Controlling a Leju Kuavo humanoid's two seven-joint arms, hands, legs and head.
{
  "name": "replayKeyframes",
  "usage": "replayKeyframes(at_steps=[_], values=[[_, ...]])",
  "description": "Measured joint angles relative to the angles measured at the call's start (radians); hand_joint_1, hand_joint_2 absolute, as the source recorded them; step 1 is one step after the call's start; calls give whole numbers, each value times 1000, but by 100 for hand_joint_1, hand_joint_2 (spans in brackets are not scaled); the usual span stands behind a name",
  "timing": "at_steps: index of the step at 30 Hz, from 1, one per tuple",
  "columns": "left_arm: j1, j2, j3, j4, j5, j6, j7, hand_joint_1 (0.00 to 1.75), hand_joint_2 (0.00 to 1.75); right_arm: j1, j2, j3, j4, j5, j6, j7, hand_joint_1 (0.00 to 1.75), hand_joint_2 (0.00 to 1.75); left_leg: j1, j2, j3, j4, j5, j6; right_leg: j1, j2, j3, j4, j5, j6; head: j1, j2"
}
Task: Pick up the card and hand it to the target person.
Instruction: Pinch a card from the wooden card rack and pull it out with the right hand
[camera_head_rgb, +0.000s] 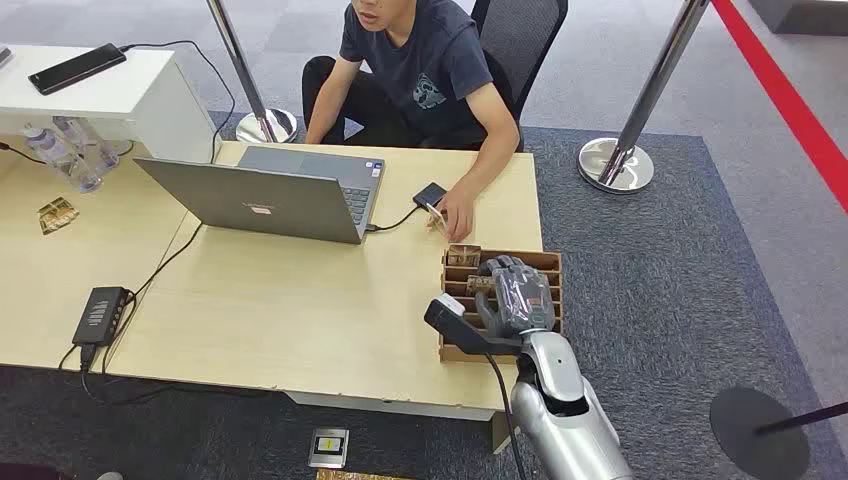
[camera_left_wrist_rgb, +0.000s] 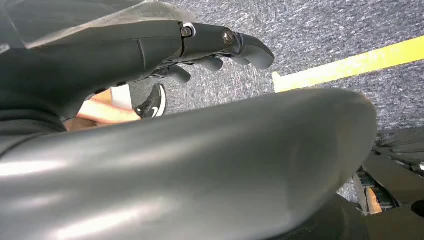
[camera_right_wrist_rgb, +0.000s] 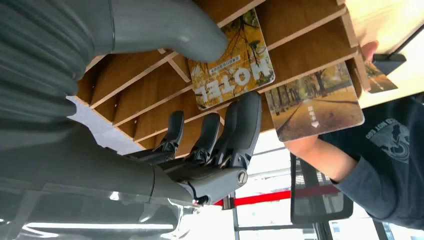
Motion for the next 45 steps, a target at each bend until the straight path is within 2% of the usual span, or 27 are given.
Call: replayKeyframes(at_steps=[21,28,45], values=[[0,1,0,0,-4,-3,-5,0,0,16,-6,-28,-81,20,26,2,82,175,0,0,0,0,0,0,0,0,0,0,0,0,0,0],[0,1,0,0,-4,-3,-5,0,0,16,-4,-27,-80,20,29,-1,75,175,0,0,0,0,0,0,0,0,0,0,0,0,0,0],[-1,1,0,0,-10,-6,2,0,0,-49,19,-33,65,-2,17,4,79,175,0,0,0,0,0,0,0,0,0,0,0,0,0,0]])
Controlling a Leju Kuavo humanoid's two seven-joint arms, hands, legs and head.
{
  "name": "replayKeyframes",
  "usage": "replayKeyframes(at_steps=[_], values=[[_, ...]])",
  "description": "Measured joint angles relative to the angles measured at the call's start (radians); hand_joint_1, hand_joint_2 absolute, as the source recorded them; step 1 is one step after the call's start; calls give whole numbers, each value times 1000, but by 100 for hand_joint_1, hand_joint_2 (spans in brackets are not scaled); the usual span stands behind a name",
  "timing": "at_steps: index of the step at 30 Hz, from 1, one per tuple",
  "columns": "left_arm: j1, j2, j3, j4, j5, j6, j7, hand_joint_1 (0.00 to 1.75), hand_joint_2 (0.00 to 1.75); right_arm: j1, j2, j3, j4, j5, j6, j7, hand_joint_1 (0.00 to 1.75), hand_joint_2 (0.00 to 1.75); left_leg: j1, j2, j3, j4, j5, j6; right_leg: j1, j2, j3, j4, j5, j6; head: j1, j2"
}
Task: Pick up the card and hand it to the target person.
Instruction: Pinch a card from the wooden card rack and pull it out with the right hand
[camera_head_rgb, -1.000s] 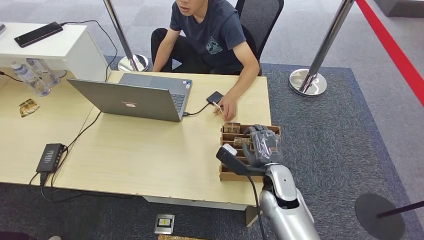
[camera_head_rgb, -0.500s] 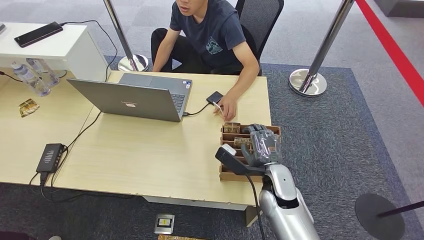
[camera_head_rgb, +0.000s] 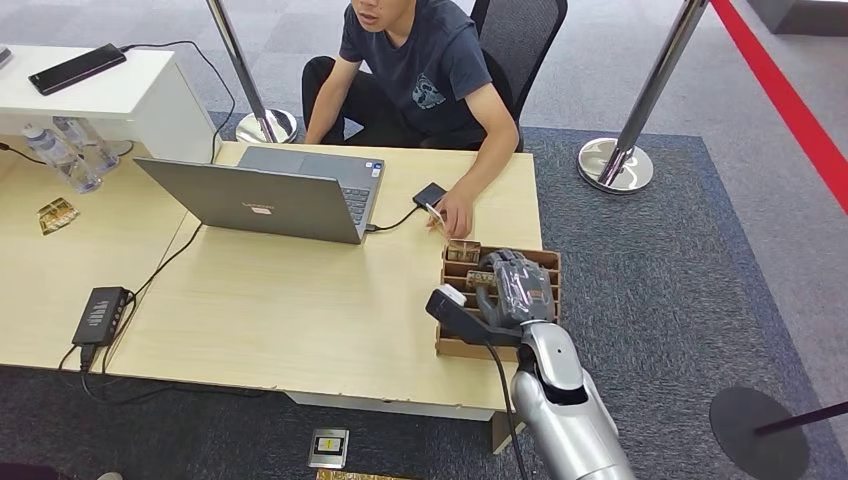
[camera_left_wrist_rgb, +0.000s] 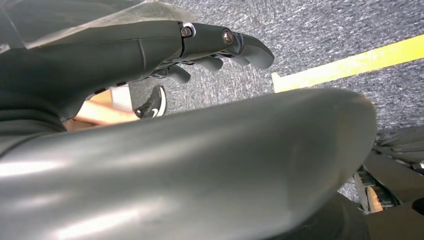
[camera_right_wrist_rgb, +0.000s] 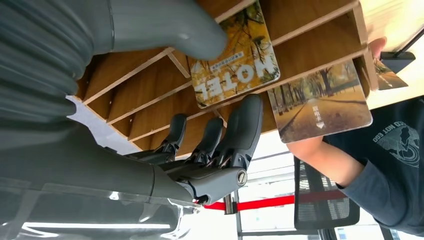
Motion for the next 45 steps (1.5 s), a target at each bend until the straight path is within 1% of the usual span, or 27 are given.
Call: replayKeyframes(at_steps=[3,6,8,10,13,14,20,26,32,36,40,45], values=[[0,0,0,0,-1,-3,0,0,0,-5,2,-7,16,1,-2,5,84,175,0,0,0,0,0,0,0,0,0,0,0,0,0,0],[0,0,0,0,-5,-6,0,0,0,-6,3,-15,22,8,-2,5,99,175,0,0,1,0,0,0,0,0,1,0,0,0,0,0],[0,0,0,0,-6,-7,0,0,0,-6,3,-20,23,13,-2,5,126,175,0,0,1,0,0,0,0,0,1,0,0,0,0,0],[0,0,0,0,-7,-7,-1,0,0,-5,3,-24,23,18,-2,5,149,175,0,0,1,0,0,0,0,0,1,0,0,0,0,0],[0,0,0,0,-8,-7,-4,0,0,-4,3,-32,18,23,-3,5,169,175,0,0,1,0,0,0,0,0,1,0,0,0,0,0],[0,0,0,0,-9,-8,-6,0,0,-3,2,-35,16,25,-4,5,173,175,0,0,1,0,0,0,0,0,1,0,0,0,0,0],[0,0,0,0,-8,-8,-9,0,0,10,-2,-41,-5,27,-22,-7,175,175,0,0,1,0,0,0,0,0,1,0,0,0,0,0],[1,0,0,0,0,-7,-10,0,0,44,-8,-40,-55,21,-39,-34,175,175,0,0,1,0,0,0,0,0,1,0,0,0,0,0],[1,0,0,0,4,-6,-11,0,0,93,-18,-32,-166,-3,-43,-78,175,175,0,0,0,0,0,0,0,0,1,0,0,0,0,0],[1,0,1,0,11,-2,-11,0,0,103,-27,-8,-251,-33,-43,-108,175,175,0,0,0,0,0,0,0,0,1,0,0,0,0,0],[1,0,1,0,16,2,-12,0,0,85,-31,20,-302,-66,-41,-120,175,175,0,0,0,0,0,0,0,0,1,0,0,0,0,0],[0,0,1,0,5,3,-17,0,0,8,-19,37,-296,-91,-36,-107,175,175,0,0,0,0,1,0,0,0,1,1,0,0,0,0]])
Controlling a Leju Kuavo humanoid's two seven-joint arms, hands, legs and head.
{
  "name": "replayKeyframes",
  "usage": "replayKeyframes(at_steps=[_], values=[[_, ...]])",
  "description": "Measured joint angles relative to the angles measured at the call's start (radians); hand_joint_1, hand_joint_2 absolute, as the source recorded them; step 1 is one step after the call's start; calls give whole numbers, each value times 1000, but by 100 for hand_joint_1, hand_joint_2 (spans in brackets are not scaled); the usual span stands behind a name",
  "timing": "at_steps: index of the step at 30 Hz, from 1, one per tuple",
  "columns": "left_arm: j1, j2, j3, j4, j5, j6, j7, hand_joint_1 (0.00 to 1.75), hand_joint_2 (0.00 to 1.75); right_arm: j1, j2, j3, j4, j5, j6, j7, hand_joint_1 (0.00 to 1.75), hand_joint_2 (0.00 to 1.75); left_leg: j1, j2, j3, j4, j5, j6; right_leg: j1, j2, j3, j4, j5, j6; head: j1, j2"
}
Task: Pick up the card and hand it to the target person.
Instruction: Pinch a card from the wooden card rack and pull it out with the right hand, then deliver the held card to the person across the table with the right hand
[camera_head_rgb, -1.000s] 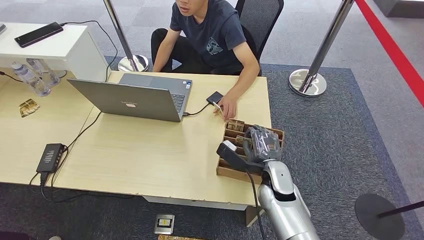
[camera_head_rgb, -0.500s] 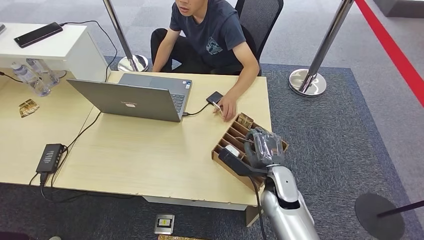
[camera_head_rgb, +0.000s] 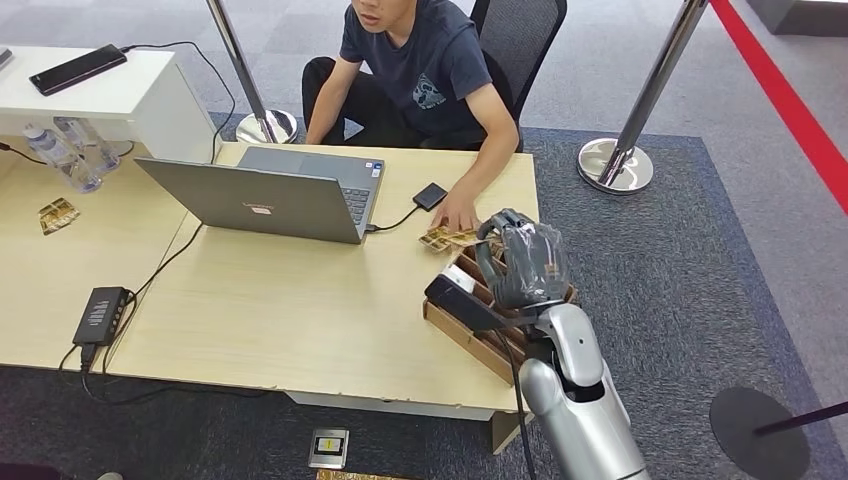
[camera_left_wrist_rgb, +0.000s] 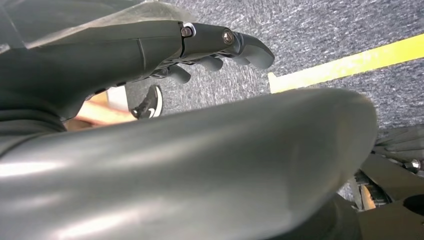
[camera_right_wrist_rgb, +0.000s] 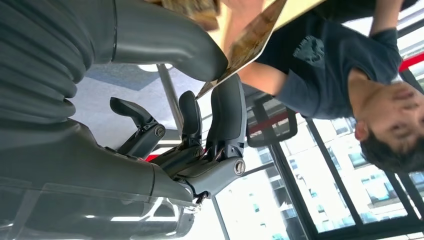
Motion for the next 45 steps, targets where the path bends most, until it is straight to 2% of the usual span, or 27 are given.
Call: replayKeyframes(at_steps=[7,17,28,29,32,33,39,45], values=[[-3,0,-2,0,-26,-7,-3,0,0,-154,37,-3,161,-16,-15,28,175,175,0,0,0,0,0,-1,0,0,0,0,0,0,0,0],[-6,1,-7,0,-30,-10,-9,0,0,-304,83,-9,419,-27,-49,23,175,175,0,0,0,0,0,-1,0,0,-1,0,0,0,0,0],[-7,1,-7,0,-23,-10,-14,0,0,-350,107,-9,512,2,-53,42,175,175,0,0,0,0,0,-1,0,0,-1,0,0,0,0,0],[-7,1,-7,0,-23,-9,-16,0,0,-350,108,-9,515,6,-55,45,167,175,0,0,0,0,0,-1,0,0,-1,0,0,0,0,0],[-8,1,-7,0,-24,-9,-18,0,0,-349,108,-9,524,12,-69,51,36,175,0,0,0,0,0,-1,0,0,-1,0,0,0,0,0],[-8,1,-7,0,-25,-9,-17,0,0,-348,107,-10,526,12,-76,52,0,175,0,0,0,0,0,-1,0,0,-1,0,0,0,0,0],[-7,2,-7,0,-9,-6,-4,0,0,-282,90,-41,472,-35,-112,35,0,175,0,0,0,0,0,-1,0,0,-1,0,0,0,0,0],[-3,2,-7,0,2,2,28,0,0,-89,48,-85,244,-91,-139,15,0,175,0,-1,-1,0,0,0,0,0,-1,-1,0,0,0,0]])
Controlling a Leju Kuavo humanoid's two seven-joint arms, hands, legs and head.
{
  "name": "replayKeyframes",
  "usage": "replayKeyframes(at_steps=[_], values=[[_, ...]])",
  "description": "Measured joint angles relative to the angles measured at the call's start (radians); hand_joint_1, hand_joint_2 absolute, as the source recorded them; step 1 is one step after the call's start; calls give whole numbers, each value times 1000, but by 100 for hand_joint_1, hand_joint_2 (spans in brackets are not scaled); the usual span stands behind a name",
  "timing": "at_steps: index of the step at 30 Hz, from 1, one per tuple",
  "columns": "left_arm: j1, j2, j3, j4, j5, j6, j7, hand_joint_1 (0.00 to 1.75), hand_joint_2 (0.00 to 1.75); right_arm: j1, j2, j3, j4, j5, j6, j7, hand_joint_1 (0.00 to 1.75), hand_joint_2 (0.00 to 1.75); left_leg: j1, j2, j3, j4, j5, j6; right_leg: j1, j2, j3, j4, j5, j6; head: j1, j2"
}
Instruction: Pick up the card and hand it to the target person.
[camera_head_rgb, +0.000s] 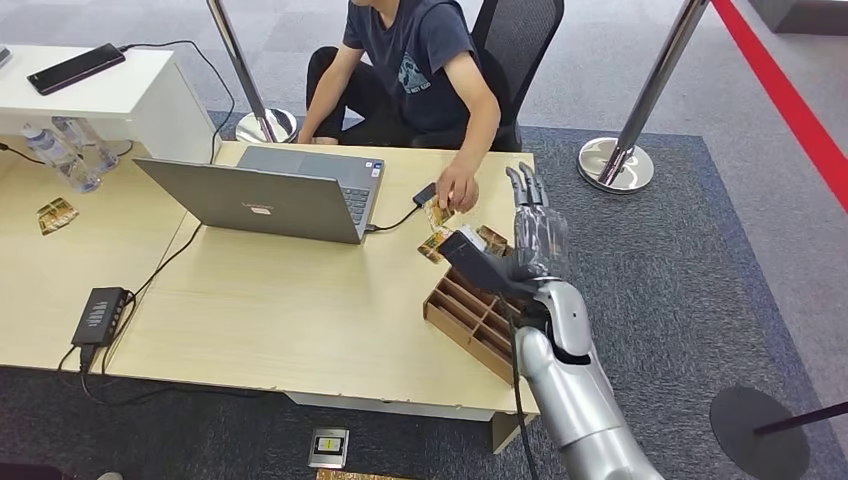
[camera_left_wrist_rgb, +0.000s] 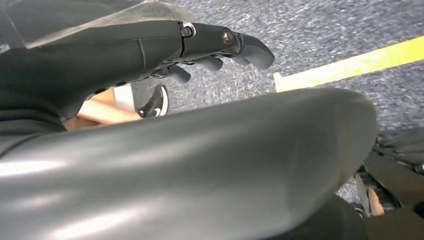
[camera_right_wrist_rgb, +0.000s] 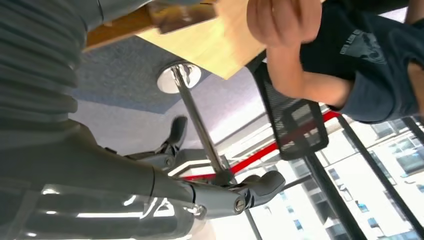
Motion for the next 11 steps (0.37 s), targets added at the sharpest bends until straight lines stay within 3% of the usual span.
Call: replayKeyframes(at_steps=[1,5,11], values=[[1,0,1,0,3,3,4,0,0,41,-7,-10,-49,-11,-3,-2,0,175,0,0,0,0,0,0,0,0,0,0,0,0,0,0],[4,-2,9,0,18,10,13,0,0,220,-41,-69,-252,-125,-29,-35,0,0,0,-1,0,0,-1,1,0,0,0,-1,-1,0,0,0],[5,-7,19,0,32,22,12,0,0,437,-62,-185,-456,-272,3,-97,0,0,0,0,0,0,-2,0,0,0,0,-1,-2,0,0,0]])
